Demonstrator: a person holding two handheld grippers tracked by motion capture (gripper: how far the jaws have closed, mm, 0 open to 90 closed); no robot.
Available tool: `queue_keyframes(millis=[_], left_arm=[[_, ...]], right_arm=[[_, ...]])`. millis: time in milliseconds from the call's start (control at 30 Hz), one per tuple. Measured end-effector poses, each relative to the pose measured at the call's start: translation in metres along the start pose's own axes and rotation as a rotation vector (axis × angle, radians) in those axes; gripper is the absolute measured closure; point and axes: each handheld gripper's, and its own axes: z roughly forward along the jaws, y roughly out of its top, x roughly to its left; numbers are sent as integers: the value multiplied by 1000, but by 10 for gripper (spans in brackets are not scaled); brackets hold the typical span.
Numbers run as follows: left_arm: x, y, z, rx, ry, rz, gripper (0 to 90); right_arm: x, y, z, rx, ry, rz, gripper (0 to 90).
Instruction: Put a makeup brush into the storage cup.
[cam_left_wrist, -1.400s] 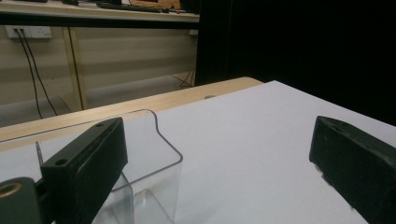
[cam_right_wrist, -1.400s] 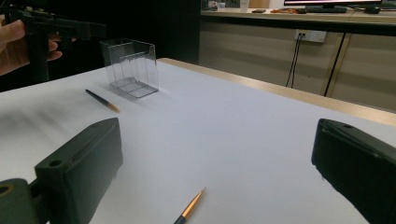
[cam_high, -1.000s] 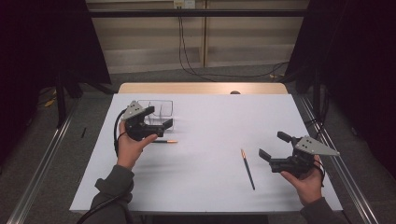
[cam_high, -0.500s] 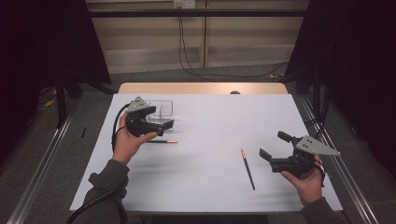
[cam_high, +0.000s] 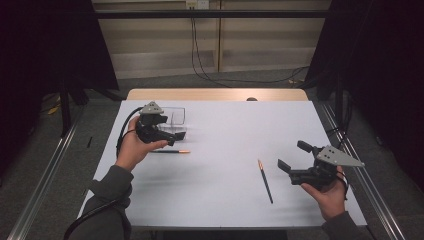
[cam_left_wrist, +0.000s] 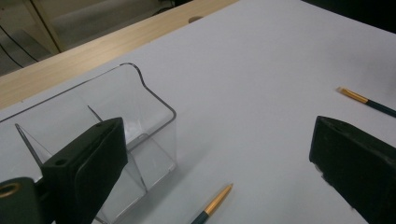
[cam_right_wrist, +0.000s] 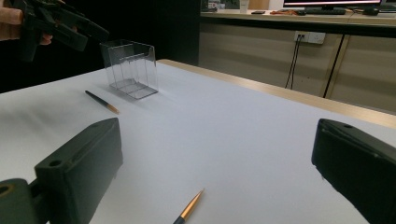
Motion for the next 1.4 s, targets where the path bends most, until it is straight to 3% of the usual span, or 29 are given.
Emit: queue_keyframes(millis=[133,167,400,600,633,700,800,833,933,967,1033,1067,1100,1133,1167,1200,1233,1267,1300,1333,1400], left_arm=[[0,4,-1,29,-5,12,41],[0,6,-2,57,-3,28,41],[-1,13,0,131,-25,74,43],[-2,18,5,178,-34,71,43],[-1,19,5,202,-32,89,43],[-2,19,7,210,-35,88,44],[0,22,7,272,-52,138,51],[-1,23,8,275,-58,125,51],[1,24,10,318,-59,160,51],[-2,23,12,289,-50,112,51],[2,25,11,337,-65,165,51],[2,26,12,347,-59,163,51],[-1,25,14,322,-53,118,51],[3,27,13,362,-63,173,51],[-1,25,16,331,-56,120,51],[0,25,16,342,-59,130,51],[3,27,15,384,-70,183,52],[0,25,17,354,-59,137,51],[3,27,16,397,-68,187,51],[1,26,18,370,-62,144,51],[0,26,19,374,-57,140,51]], right_arm=[[0,0,0,1,7,1,15],[0,0,0,4,7,1,15],[0,0,0,4,1,-6,15],[0,0,0,1,4,-6,15],[0,0,0,1,1,-6,15],[0,0,0,1,3,-5,15],[0,0,0,0,3,-4,15],[0,0,0,4,2,-3,15],[0,0,0,4,6,-2,15],[0,0,0,1,4,-1,14],[0,0,0,1,3,-3,15],[0,0,0,1,3,-2,15],[0,0,0,-2,7,0,15],[0,0,0,2,9,-2,15],[0,0,0,2,9,-1,15],[0,0,0,2,7,-2,15],[0,0,0,1,9,-3,15],[0,0,0,2,8,-4,15],[0,0,0,-1,9,0,15],[0,0,0,2,10,-1,15],[0,0,0,0,9,3,15]])
